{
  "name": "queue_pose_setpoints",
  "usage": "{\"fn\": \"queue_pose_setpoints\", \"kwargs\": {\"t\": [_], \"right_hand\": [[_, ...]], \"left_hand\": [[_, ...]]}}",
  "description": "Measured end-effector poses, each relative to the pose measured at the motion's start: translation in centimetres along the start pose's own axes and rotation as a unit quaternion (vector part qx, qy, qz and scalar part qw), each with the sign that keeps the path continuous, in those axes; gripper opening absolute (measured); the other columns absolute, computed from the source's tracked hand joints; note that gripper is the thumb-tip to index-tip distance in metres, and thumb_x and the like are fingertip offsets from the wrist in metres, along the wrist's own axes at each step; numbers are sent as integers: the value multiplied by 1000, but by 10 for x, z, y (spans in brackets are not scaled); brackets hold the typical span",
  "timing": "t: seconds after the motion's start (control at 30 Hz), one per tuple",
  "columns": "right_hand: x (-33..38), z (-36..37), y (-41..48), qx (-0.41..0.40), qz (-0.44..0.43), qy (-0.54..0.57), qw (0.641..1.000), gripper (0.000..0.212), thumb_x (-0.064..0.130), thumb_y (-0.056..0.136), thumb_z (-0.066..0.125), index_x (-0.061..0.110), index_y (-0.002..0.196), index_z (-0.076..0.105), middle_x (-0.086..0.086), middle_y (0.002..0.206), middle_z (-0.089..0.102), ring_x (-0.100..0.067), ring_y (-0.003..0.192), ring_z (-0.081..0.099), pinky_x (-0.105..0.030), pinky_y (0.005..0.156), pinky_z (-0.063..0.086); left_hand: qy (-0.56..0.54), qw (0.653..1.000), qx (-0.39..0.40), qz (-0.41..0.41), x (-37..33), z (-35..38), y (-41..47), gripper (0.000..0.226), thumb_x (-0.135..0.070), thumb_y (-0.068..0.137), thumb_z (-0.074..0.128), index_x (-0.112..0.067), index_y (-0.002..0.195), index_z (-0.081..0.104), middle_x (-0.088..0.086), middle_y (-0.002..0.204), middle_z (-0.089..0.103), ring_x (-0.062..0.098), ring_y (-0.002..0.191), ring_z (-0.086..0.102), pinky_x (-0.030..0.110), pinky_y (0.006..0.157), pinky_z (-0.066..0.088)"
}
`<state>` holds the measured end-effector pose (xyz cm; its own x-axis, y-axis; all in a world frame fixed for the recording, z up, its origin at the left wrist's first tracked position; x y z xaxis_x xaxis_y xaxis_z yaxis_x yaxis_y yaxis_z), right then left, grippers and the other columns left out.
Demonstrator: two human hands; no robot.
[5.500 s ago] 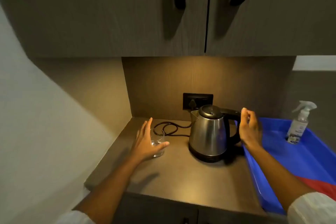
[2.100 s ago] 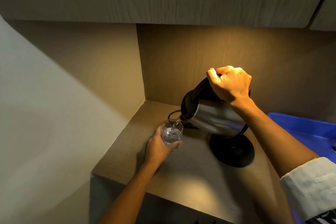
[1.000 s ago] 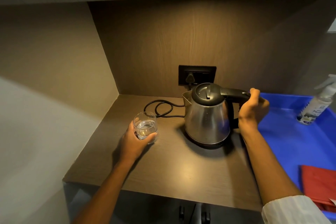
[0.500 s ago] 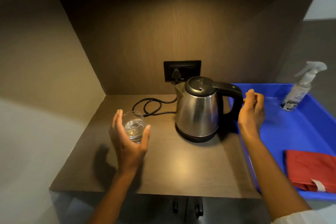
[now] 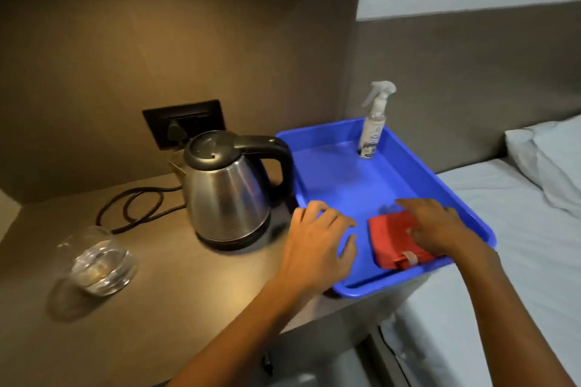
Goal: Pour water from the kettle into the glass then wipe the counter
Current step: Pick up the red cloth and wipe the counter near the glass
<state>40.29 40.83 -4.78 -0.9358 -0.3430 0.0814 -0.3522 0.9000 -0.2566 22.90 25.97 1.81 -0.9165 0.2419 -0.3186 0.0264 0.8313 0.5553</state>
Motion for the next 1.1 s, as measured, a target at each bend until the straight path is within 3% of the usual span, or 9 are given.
{"fn": "queue_pose_setpoints", "kwargs": {"t": [0.13,0.27,0.43,0.57,0.63,0.7,0.83,0.97,1.1], "right_hand": [[-7,12,9,58,-22,-9,998,74,29,86,61,28,149,21,-3,155,28,-21,141,26,-40,111,17],[-4,0,15,48,-38,-34,998,50,50,69,73,25,110,57,-3,112,44,-26,117,38,-42,95,32],[14,-24,-4,8,-88,165,982,29,31,59,85,29,78,62,1,99,55,-19,95,50,-35,80,42],[49,-58,-34,9,-171,282,944,31,23,64,87,25,80,61,0,76,67,-20,70,63,-40,66,54],[71,-79,-48,-2,-215,343,914,33,22,68,87,24,87,60,0,76,66,-15,62,62,-32,55,53],[98,-93,-59,13,-259,396,881,38,23,70,86,27,97,60,4,81,65,-11,62,62,-25,48,51],[161,-85,-73,112,-338,418,836,62,1,75,78,31,121,49,0,99,60,-32,72,62,-46,48,52],[232,-58,-71,150,-359,484,784,58,-1,70,77,30,111,50,-7,99,58,-15,71,60,-33,54,51],[297,-21,-72,39,-374,435,818,45,4,79,73,35,101,48,2,99,58,-8,83,57,-23,74,48]], "left_hand": [[32,984,174,-34,3,51,22,34,-38,90,56,-23,118,67,-3,111,70,26,115,48,39,85,32],[64,977,202,-24,-1,64,31,35,-35,93,53,-21,124,62,3,119,66,28,121,42,41,86,31],[-1,989,142,-41,8,43,35,45,-36,93,57,-24,136,52,0,130,58,28,127,39,40,92,34],[-111,977,124,-132,23,11,27,68,-49,87,65,-26,145,40,-4,140,55,21,127,49,37,107,33],[-123,975,97,-155,31,-14,18,62,-52,85,65,-24,139,50,-5,129,66,16,112,61,38,103,40],[-166,970,53,-170,38,-46,6,39,-49,85,65,-24,114,69,-5,99,76,11,85,66,36,86,51],[-315,909,-3,-273,63,-85,-41,16,-27,81,72,-17,93,68,2,83,74,20,77,69,38,74,57],[-293,862,-117,-396,106,-115,-107,20,-31,70,65,-19,87,66,4,72,70,19,63,64,42,64,56],[-195,812,-175,-522,153,-134,-174,35,-40,65,65,-34,100,66,-7,88,77,12,84,73,42,78,59]]}}
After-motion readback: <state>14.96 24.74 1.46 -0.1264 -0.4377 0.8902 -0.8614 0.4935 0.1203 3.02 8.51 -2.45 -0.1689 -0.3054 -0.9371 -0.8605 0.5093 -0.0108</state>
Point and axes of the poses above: each hand's wrist, its own y-axis towards the middle knuckle, its own z-axis out of the palm, x = y × z, the point moved 8 cm from there along y, towards the middle knuckle
